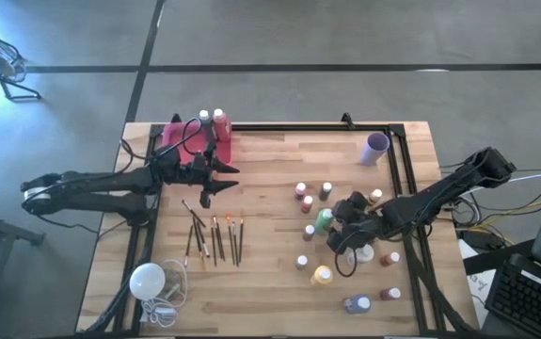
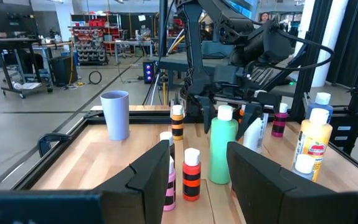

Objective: Pick & Place Paint Supplies
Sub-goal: Put the large green paint bottle into the pink bin

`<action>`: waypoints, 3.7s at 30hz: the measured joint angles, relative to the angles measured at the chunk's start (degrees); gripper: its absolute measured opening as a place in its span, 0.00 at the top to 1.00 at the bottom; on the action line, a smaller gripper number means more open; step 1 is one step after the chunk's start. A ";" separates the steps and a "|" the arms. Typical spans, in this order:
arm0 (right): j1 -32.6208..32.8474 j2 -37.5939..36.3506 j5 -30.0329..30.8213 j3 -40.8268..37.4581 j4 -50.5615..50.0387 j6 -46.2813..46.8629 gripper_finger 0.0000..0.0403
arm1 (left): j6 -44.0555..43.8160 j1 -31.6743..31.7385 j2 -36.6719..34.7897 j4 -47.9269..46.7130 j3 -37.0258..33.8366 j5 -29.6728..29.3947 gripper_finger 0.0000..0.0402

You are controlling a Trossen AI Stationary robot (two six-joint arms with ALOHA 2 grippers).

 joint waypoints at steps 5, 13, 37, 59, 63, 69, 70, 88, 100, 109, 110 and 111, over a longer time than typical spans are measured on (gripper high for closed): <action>-0.92 0.00 0.00 -0.82 3.11 -1.58 0.20 | 0.02 0.00 0.00 -0.02 0.00 -0.01 0.58; -1.40 0.00 -0.02 -2.07 6.12 -2.99 0.13 | 0.02 0.00 0.00 -0.02 0.00 0.00 0.58; -2.10 0.02 -1.00 -9.29 18.30 -3.68 0.23 | 0.02 0.00 0.00 -0.17 0.00 0.00 0.58; -2.10 0.04 0.92 -12.05 26.25 -9.33 0.21 | 0.02 0.00 0.01 -0.21 -0.02 0.00 0.58; -2.32 0.04 1.54 -12.00 26.43 -9.98 0.25 | 0.02 0.00 0.00 -0.29 0.00 0.00 0.58; -2.32 0.04 2.58 -12.00 26.45 -10.42 0.32 | 0.02 0.00 0.00 -0.39 0.00 0.00 0.58; -2.32 0.04 2.62 -12.00 26.45 -10.45 0.33 | 0.02 0.00 0.00 -0.39 0.00 0.00 0.58; -2.36 0.02 2.49 -12.00 26.43 -10.77 0.48 | 0.02 -0.01 0.00 -0.42 0.00 0.00 0.58; -2.36 -0.45 0.36 -8.33 23.21 -15.18 0.50 | 0.01 -0.01 0.01 -0.44 -0.01 0.00 0.58; -2.36 -1.64 0.97 0.51 9.33 -17.61 0.50 | 0.02 0.00 0.02 -0.48 0.00 0.00 0.58; -2.36 -1.66 0.97 1.81 8.08 -18.53 0.51 | 0.00 0.00 0.02 -0.48 0.00 0.00 0.58; -2.36 -1.70 0.98 2.99 7.14 -19.54 0.51 | 0.02 0.00 0.02 -0.48 -0.02 0.00 0.58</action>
